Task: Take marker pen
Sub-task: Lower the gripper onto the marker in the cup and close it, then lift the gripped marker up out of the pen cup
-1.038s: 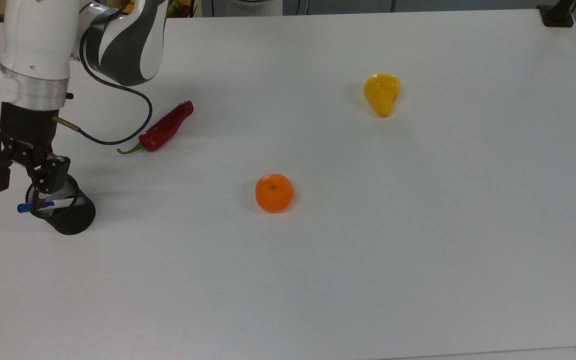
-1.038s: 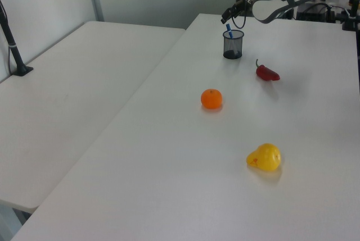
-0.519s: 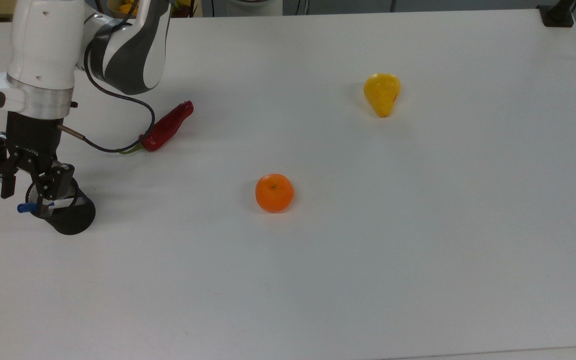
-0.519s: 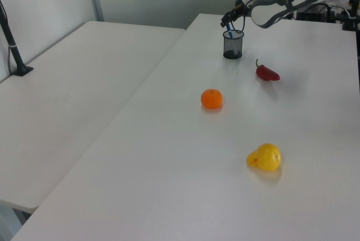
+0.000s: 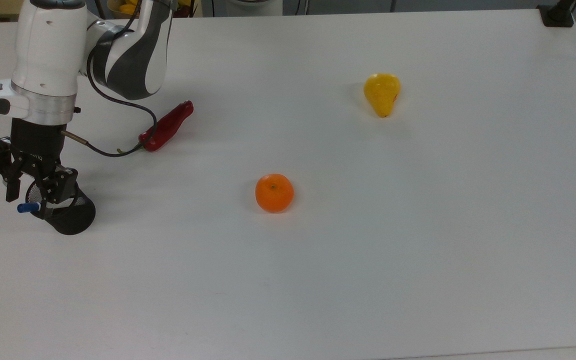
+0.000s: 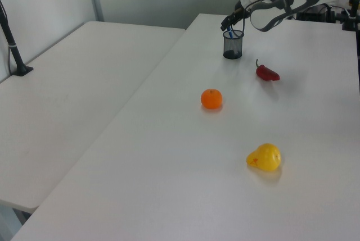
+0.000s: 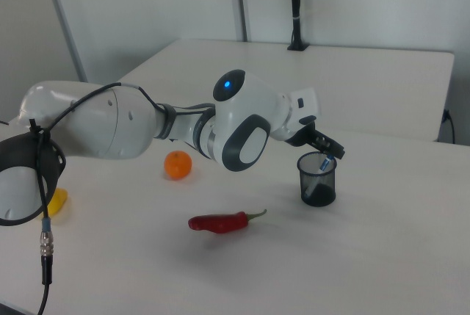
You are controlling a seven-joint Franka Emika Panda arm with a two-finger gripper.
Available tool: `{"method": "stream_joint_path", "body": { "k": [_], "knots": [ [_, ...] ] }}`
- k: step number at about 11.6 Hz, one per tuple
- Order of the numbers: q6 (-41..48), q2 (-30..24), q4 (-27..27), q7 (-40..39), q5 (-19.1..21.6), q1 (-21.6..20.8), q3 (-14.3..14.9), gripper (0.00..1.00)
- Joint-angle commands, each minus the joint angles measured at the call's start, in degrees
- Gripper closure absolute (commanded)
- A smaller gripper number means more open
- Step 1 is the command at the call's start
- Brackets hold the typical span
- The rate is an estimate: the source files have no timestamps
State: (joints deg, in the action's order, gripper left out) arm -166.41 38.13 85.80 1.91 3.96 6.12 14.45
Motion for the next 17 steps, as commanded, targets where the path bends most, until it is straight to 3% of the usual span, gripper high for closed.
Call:
{"method": "stream_joint_path", "body": {
  "k": [1,7,11,14,17],
  "knots": [
    [-1.6,1.5,-1.2,0.4,-0.6,-0.1,0.4,0.32],
    [-2.9,2.8,-3.2,0.4,-0.6,0.6,0.4,0.33],
    [-4.4,3.6,-3.0,0.3,-0.7,0.6,0.4,0.47],
    [-4.4,2.7,-1.8,0.3,-1.8,0.6,0.3,0.5],
    [-4.4,2.6,-1.7,0.4,-2.4,0.6,0.3,0.78]
  ]
}}
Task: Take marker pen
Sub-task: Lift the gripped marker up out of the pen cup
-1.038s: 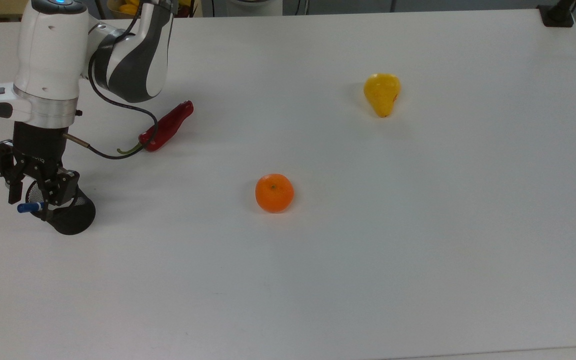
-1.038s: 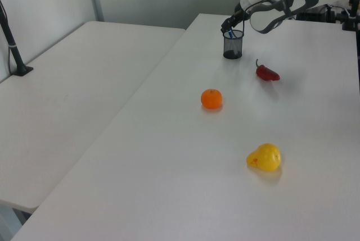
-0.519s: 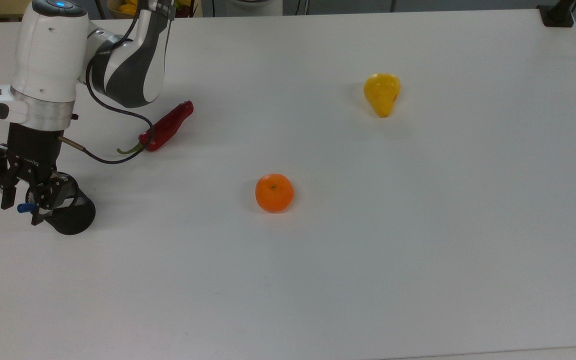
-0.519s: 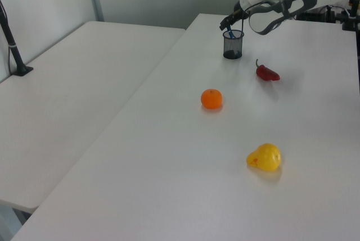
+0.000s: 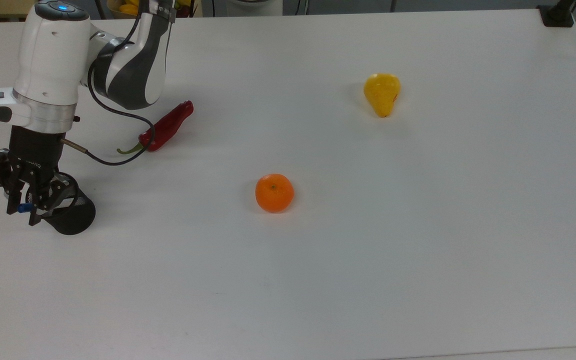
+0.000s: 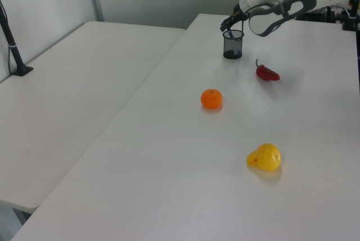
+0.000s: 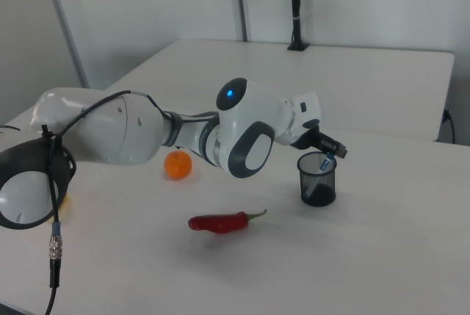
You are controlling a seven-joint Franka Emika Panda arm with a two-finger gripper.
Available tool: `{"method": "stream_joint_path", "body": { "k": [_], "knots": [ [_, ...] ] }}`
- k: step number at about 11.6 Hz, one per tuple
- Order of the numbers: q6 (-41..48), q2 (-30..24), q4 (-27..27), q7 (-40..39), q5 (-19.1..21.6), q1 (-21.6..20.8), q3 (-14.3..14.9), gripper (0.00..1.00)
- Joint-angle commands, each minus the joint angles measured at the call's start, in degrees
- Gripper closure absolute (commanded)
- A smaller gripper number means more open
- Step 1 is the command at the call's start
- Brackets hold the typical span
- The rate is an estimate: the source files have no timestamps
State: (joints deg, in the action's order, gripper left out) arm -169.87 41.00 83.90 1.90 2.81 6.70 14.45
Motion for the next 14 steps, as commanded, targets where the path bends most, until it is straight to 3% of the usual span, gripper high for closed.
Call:
{"method": "stream_joint_path", "body": {
  "k": [1,3,8,14],
  "knots": [
    [-1.0,-0.2,0.2,0.3,-1.2,0.0,0.3,0.84],
    [-1.0,-0.3,0.2,0.3,-1.2,0.0,0.3,0.98],
    [-1.0,-1.9,0.8,0.3,-1.1,0.1,0.3,0.98],
    [-0.1,-10.6,4.4,0.9,0.0,0.6,0.1,0.98]
  ]
}}
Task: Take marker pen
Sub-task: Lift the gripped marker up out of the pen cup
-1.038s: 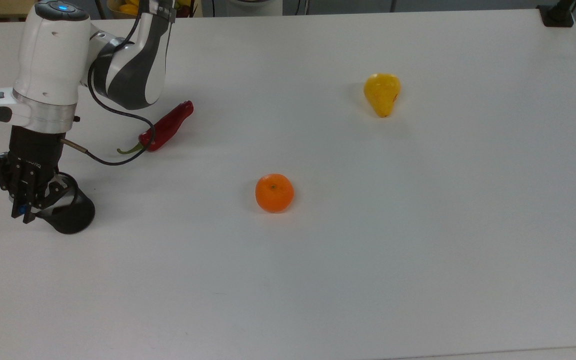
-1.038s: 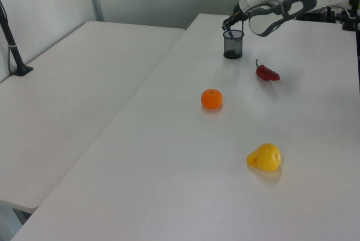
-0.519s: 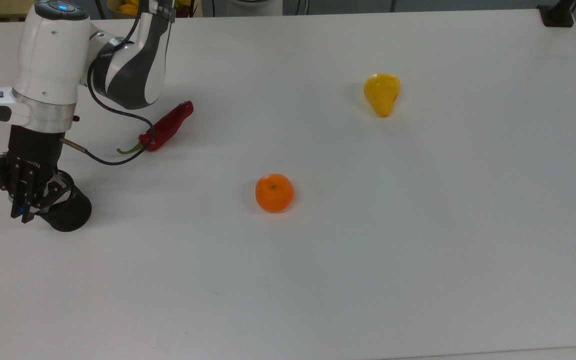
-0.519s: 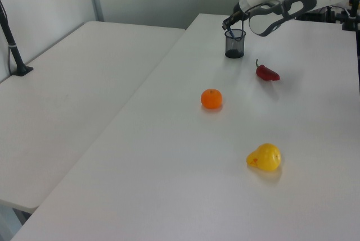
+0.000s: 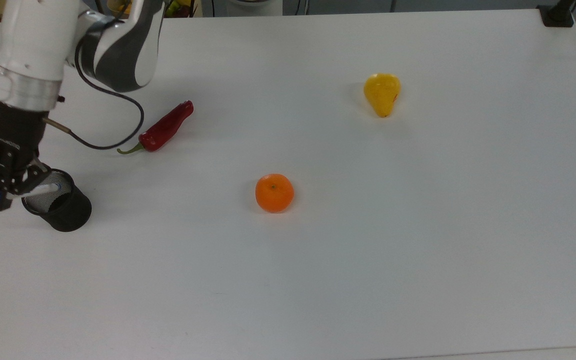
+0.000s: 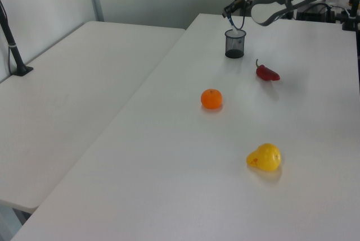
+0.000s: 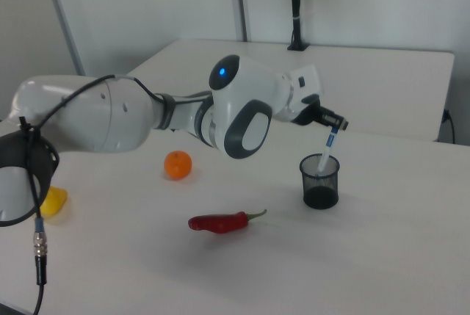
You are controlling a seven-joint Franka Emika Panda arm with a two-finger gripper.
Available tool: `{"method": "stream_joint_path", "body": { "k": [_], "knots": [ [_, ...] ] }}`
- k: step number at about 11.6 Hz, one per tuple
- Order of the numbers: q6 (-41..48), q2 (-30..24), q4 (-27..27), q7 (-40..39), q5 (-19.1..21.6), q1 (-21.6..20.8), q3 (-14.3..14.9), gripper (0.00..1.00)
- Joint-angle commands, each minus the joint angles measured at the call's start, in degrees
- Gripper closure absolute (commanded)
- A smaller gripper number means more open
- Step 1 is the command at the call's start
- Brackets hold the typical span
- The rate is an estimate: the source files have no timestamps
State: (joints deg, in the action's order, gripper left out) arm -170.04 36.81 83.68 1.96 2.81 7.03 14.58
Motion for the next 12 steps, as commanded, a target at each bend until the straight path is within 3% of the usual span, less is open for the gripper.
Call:
{"method": "stream_joint_path", "body": {
  "k": [1,3,7,12],
  "knots": [
    [0.1,-8.5,5.6,0.9,0.4,0.4,-0.1,0.98],
    [0.8,-11.7,6.7,0.9,1.5,0.2,-0.2,0.98],
    [10.2,-17.6,6.8,0.9,5.9,-1.5,-0.8,0.98],
    [28.2,-24.5,6.8,0.9,10.6,-5.1,-0.9,0.98]
  ]
}}
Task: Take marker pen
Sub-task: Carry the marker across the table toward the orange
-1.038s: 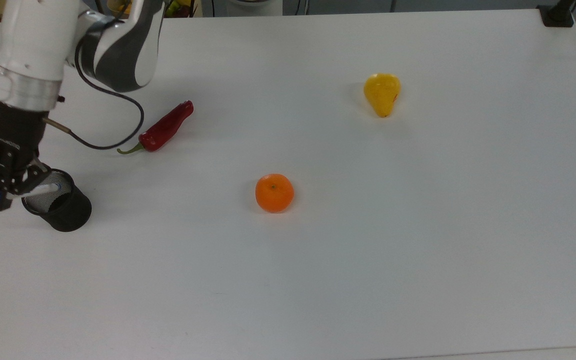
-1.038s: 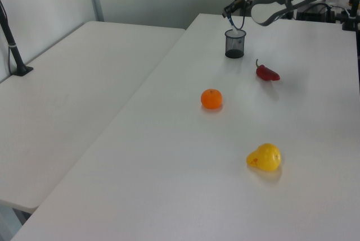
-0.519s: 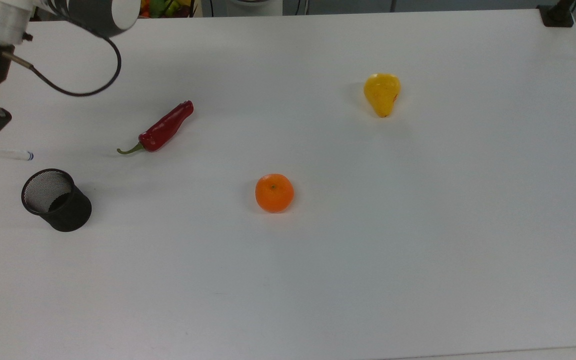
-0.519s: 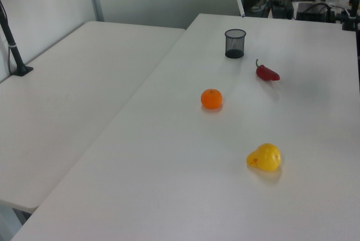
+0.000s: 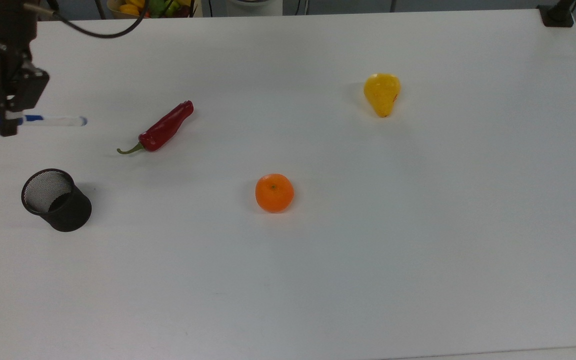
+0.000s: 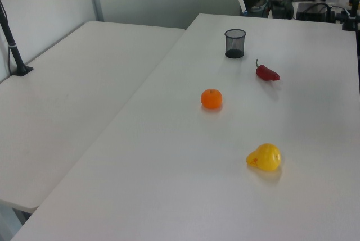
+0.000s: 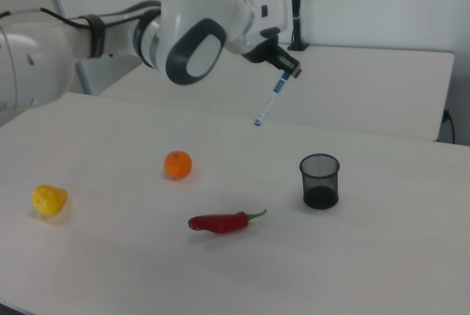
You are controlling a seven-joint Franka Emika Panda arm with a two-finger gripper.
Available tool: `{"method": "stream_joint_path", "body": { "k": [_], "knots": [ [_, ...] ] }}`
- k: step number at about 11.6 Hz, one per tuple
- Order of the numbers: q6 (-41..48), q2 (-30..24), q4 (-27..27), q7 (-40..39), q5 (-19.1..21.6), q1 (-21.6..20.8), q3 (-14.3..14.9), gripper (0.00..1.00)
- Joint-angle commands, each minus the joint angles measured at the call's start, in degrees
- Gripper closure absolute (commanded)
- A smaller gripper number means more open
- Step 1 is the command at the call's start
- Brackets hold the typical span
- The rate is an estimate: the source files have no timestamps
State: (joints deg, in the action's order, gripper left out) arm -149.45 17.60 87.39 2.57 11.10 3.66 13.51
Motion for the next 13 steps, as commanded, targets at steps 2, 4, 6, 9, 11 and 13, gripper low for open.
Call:
{"method": "stream_joint_path", "body": {
  "k": [2,4,6,9,11,13],
  "knots": [
    [13.3,-7.0,3.2,0.2,2.5,-2.8,0.2,0.98],
    [22.3,-10.2,4.4,-0.3,2.5,-4.1,-0.7,0.98],
    [31.8,-12.6,5.1,-1.9,2.5,-4.2,-2.5,0.98],
    [42.7,-13.2,5.2,-3.3,1.8,-4.2,-6.7,0.98],
    [44.9,-13.1,5.2,-3.2,1.7,-4.2,-8.6,0.98],
    [46.2,-13.3,6.7,-2.8,1.2,-4.2,-10.9,0.98]
  ]
}}
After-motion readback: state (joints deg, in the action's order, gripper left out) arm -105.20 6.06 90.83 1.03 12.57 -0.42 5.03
